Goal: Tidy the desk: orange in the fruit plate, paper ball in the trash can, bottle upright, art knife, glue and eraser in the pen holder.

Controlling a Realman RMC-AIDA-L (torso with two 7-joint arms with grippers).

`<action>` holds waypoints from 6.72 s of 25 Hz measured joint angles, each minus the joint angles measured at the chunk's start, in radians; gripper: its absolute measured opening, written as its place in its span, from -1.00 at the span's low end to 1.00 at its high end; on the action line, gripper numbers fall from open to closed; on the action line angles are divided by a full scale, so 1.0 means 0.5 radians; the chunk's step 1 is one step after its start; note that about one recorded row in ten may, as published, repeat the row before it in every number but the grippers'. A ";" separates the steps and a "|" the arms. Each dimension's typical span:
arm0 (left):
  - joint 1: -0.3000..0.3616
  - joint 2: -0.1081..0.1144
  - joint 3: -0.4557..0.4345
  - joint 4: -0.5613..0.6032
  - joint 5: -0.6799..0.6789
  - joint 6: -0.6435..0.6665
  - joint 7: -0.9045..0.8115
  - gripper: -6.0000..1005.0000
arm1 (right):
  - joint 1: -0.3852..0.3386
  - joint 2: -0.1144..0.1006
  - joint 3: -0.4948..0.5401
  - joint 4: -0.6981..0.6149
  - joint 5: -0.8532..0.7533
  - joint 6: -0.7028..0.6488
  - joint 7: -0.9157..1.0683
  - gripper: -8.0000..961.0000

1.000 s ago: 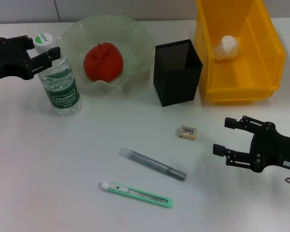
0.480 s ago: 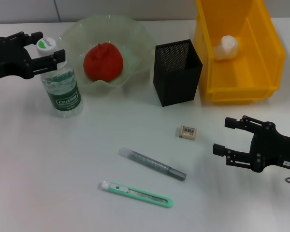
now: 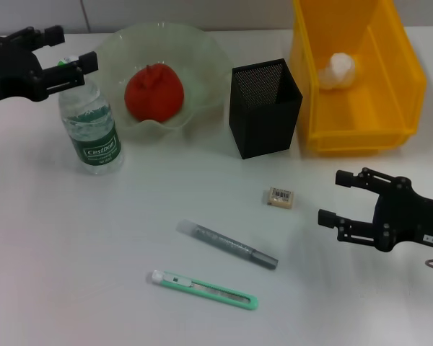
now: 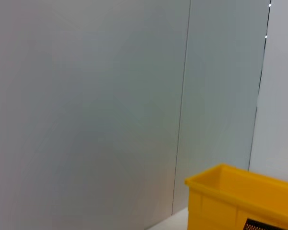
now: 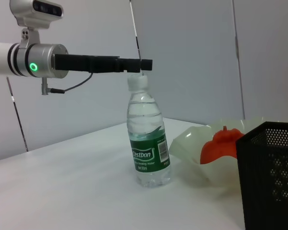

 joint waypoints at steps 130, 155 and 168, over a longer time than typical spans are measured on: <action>0.041 0.210 -0.177 -0.586 0.916 0.720 0.877 0.59 | 0.854 0.029 -1.763 -0.656 0.111 0.065 1.420 0.69; 0.021 0.214 -0.163 -0.586 0.921 0.712 0.856 0.59 | 0.948 0.039 -2.389 -0.668 0.333 0.435 1.434 0.68; 0.017 0.217 -0.145 -0.582 0.947 0.704 0.831 0.59 | 0.947 0.039 -2.683 -0.655 0.525 0.735 1.444 0.67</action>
